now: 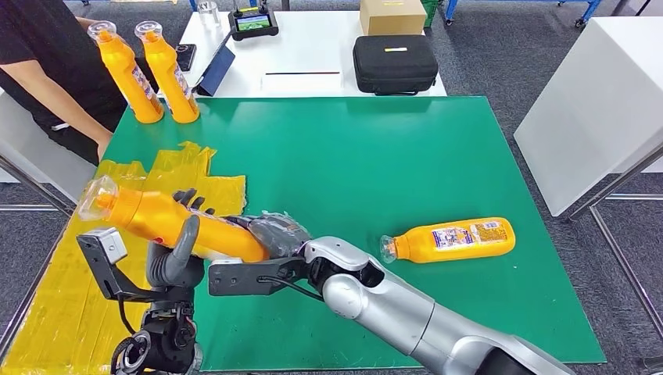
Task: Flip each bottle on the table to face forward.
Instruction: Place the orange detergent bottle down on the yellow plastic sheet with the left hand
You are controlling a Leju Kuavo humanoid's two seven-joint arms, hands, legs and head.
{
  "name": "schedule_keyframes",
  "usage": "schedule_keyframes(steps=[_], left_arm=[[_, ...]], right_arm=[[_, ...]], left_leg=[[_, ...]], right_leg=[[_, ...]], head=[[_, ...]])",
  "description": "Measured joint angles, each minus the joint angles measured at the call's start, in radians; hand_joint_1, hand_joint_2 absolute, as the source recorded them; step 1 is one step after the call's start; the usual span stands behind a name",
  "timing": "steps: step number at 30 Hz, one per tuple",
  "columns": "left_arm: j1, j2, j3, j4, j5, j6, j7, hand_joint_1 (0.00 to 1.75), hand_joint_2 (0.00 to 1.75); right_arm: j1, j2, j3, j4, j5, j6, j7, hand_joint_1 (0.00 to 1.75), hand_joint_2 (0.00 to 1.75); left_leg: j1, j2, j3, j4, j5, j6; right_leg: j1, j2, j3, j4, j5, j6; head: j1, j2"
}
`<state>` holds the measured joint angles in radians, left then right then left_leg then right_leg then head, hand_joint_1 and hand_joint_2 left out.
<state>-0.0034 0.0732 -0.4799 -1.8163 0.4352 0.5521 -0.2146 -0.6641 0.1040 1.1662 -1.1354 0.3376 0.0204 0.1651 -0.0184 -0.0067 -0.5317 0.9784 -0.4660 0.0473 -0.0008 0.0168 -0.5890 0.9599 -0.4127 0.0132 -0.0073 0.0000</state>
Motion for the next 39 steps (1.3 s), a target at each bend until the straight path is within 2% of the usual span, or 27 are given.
schedule_keyframes(steps=[4, 5, 8, 9, 10, 14, 17, 21, 25, 32, 36, 39], left_arm=[[0.007, 0.000, 0.000, -0.010, -0.014, 0.002, -0.013, 1.75, 1.75], [0.008, 0.000, 0.001, -0.012, -0.016, 0.002, -0.013, 1.75, 1.75], [-0.001, 0.009, 0.000, -0.010, -0.010, -0.004, -0.020, 1.75, 1.75], [-0.008, 0.014, 0.000, -0.007, -0.006, -0.008, -0.026, 1.75, 1.75], [-0.014, 0.020, -0.001, -0.005, -0.005, -0.013, -0.037, 1.75, 1.75], [-0.011, 0.032, -0.012, -0.027, -0.076, 0.001, -0.120, 1.75, 1.75], [0.011, 0.036, -0.021, -0.101, -0.154, 0.041, -0.178, 1.75, 1.75], [0.025, 0.046, -0.016, -0.185, -0.175, 0.048, -0.219, 1.75, 1.75], [0.018, 0.049, -0.007, -0.223, -0.175, 0.044, -0.225, 1.75, 1.75], [0.018, 0.050, -0.003, -0.244, -0.175, 0.043, -0.226, 1.75, 1.75], [0.038, 0.054, 0.016, -0.260, -0.236, 0.056, -0.269, 1.75, 1.75], [0.089, 0.060, 0.073, -0.289, -0.341, 0.070, -0.295, 1.75, 1.75]], right_arm=[[0.000, 0.001, 0.000, -0.011, 0.010, 0.002, 0.007, 1.75, 1.75], [0.000, 0.001, 0.000, -0.013, 0.011, 0.002, 0.009, 1.46, 1.75], [0.000, 0.001, 0.001, -0.020, 0.014, 0.003, 0.019, 0.15, 1.75], [0.000, 0.001, 0.001, -0.022, 0.017, 0.003, 0.024, 0.00, 1.75], [-0.001, 0.001, 0.003, -0.024, 0.021, 0.003, 0.028, 0.00, 1.75], [0.005, -0.007, 0.004, -0.026, 0.026, 0.007, 0.023, 0.00, 0.00], [0.043, -0.033, -0.020, -0.032, 0.034, 0.003, 0.000, 0.00, 0.00], [0.102, -0.071, -0.054, -0.045, 0.052, 0.009, -0.026, 0.00, 0.00], [0.149, -0.087, -0.067, -0.051, 0.059, 0.011, -0.029, 0.00, 0.00], [0.164, -0.098, -0.076, -0.057, 0.061, 0.009, -0.029, 0.00, 0.00], [0.188, -0.115, -0.111, -0.085, 0.065, -0.069, -0.049, 0.00, 0.00], [0.232, -0.164, -0.208, -0.166, 0.080, -0.156, -0.103, 0.00, 0.00]], left_leg=[[0.000, 0.000, 0.000, 0.000, 0.000, 0.000], [0.000, 0.000, 0.000, 0.000, 0.000, 0.000], [0.000, 0.000, 0.000, 0.000, 0.000, 0.000], [0.000, 0.000, 0.000, 0.000, 0.000, 0.000], [0.000, 0.001, 0.000, 0.000, 0.000, 0.000], [0.000, 0.002, 0.000, 0.000, 0.000, 0.000], [0.000, 0.000, -0.001, 0.000, 0.000, 0.000], [0.000, -0.002, -0.002, 0.000, -0.001, 0.000], [0.000, -0.003, -0.002, 0.000, 0.000, 0.000], [0.000, -0.002, -0.002, 0.000, 0.000, 0.000], [0.000, -0.002, -0.002, 0.000, 0.000, 0.000], [0.000, -0.003, -0.002, 0.000, 0.000, 0.000]], right_leg=[[0.000, 0.000, 0.000, 0.000, 0.000, 0.000], [0.000, 0.000, 0.000, 0.000, 0.000, 0.000], [0.000, 0.000, 0.000, 0.000, 0.000, 0.000], [0.000, 0.000, 0.000, 0.000, 0.000, 0.000], [0.000, 0.000, 0.000, 0.000, 0.000, 0.000], [0.000, 0.002, 0.000, 0.000, 0.000, 0.000], [0.000, 0.001, 0.000, 0.000, 0.000, 0.000], [0.000, 0.000, -0.001, 0.000, 0.000, 0.000], [-0.001, -0.001, -0.001, 0.000, 0.000, 0.000], [0.000, -0.001, 0.000, 0.000, 0.000, 0.000], [0.000, -0.001, 0.000, 0.000, 0.000, 0.000], [0.000, -0.001, 0.000, 0.000, 0.000, 0.000]], head=[[0.000, 0.000], [0.000, 0.000], [0.000, 0.000], [0.000, 0.000], [0.000, 0.000], [0.000, 0.000], [0.000, 0.000], [0.001, 0.000], [0.000, 0.000], [0.001, 0.000], [0.000, 0.000], [0.001, 0.000]])
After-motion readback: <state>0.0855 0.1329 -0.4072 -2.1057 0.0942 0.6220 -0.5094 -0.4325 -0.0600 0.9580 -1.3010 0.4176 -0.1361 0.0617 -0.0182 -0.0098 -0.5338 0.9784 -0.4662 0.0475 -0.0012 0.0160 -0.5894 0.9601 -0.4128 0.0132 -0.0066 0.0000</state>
